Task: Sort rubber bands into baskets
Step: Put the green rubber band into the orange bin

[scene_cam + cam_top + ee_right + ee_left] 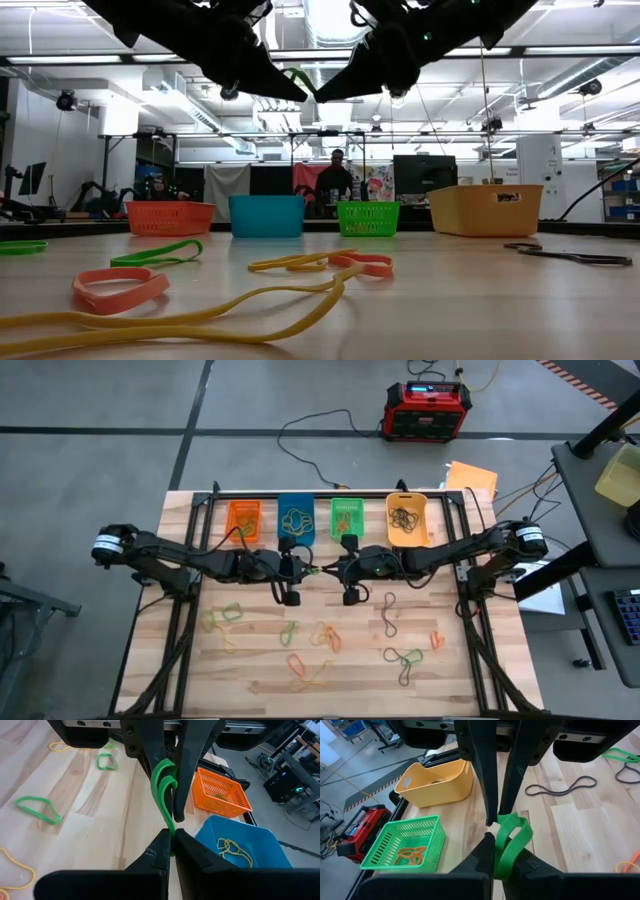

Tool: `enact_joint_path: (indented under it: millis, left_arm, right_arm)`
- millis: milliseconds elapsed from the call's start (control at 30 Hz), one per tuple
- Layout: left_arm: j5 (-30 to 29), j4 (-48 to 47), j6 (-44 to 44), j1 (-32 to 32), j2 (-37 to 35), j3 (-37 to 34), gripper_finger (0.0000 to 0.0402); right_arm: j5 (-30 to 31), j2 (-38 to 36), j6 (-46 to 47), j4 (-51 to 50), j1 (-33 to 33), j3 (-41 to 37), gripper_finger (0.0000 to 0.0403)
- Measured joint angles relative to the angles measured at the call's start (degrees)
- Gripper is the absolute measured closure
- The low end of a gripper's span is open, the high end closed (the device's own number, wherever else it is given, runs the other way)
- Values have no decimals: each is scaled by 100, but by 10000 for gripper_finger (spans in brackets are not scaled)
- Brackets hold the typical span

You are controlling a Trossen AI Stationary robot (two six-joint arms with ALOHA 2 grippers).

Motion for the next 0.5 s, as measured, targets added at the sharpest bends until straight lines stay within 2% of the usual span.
enact_joint_path:
  millis: [500]
  left_arm:
    - [-379,-119,4,176,-191,0,401]
  right_arm:
    - [44,-13,410,-14,4,142,383]
